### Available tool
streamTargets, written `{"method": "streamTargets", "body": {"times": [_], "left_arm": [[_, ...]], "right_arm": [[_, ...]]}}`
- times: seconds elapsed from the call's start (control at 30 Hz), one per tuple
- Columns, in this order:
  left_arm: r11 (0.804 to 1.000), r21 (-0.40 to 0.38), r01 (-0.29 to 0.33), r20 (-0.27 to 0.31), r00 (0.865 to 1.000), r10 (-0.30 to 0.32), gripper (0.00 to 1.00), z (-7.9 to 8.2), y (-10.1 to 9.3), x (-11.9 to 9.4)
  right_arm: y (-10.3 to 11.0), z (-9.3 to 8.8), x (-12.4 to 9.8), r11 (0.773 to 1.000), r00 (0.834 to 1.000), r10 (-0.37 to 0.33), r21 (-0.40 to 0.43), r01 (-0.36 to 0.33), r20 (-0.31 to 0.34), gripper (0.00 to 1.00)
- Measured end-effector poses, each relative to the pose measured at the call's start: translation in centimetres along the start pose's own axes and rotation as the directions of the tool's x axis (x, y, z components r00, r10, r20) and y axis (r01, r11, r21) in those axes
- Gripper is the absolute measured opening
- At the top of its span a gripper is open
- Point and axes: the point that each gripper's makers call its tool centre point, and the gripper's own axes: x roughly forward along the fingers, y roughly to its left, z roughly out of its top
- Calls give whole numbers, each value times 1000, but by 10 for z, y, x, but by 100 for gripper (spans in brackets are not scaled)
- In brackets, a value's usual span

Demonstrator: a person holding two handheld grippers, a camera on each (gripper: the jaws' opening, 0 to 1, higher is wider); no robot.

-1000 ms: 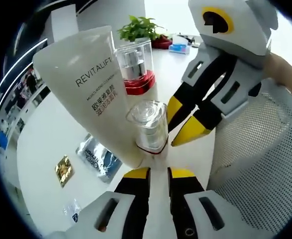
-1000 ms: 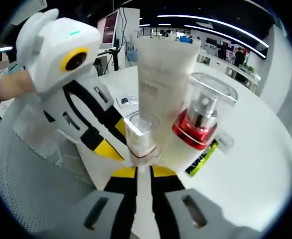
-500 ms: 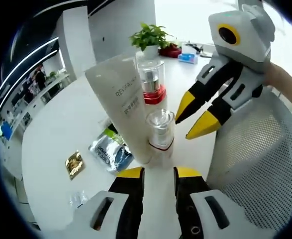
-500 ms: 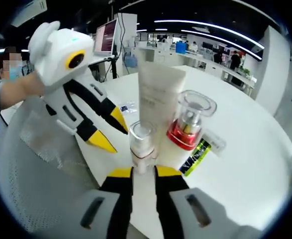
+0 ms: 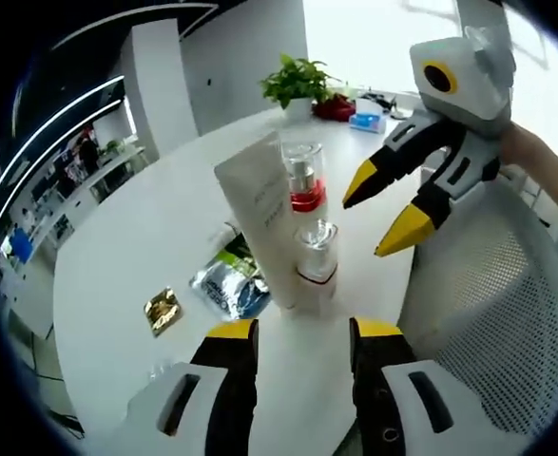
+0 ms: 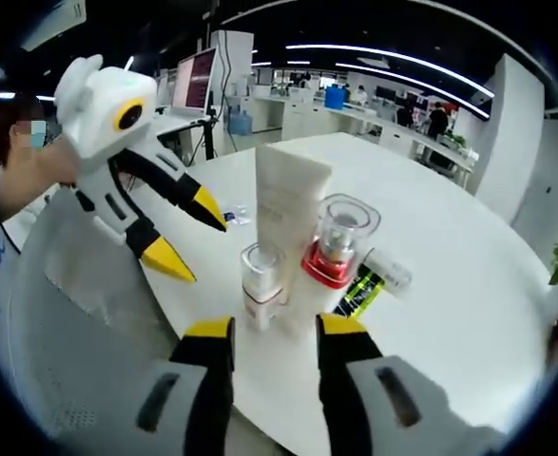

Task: Arrange the skincare products in the storage area until every visible bottle or jar stands upright without overlapping.

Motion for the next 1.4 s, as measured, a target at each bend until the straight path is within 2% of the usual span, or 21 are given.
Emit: {"method": "streamTargets", "body": {"times": [0.4, 0.7, 0.83, 1.03, 1.4], "left_arm": [[998, -48, -44, 47, 998, 46, 50, 8, 13, -22], [995, -83, -62, 58, 996, 67, 66, 9, 19, -36], [992, -103, -66, 64, 995, 73, 76, 8, 22, -43], [987, -144, -73, 75, 994, 85, 87, 7, 27, -51], [980, -181, -82, 93, 991, 100, 97, 6, 36, -63]], "right_arm": [[-7, 11, -14, 999, 999, -30, -18, 31, 19, 55], [-8, 14, -20, 999, 999, -36, -22, 36, 17, 68], [-9, 14, -23, 999, 999, -40, -28, 41, 17, 73], [-9, 17, -27, 998, 999, -40, -52, 41, 13, 82], [-8, 19, -26, 998, 1000, -23, -61, 22, -3, 94]]}}
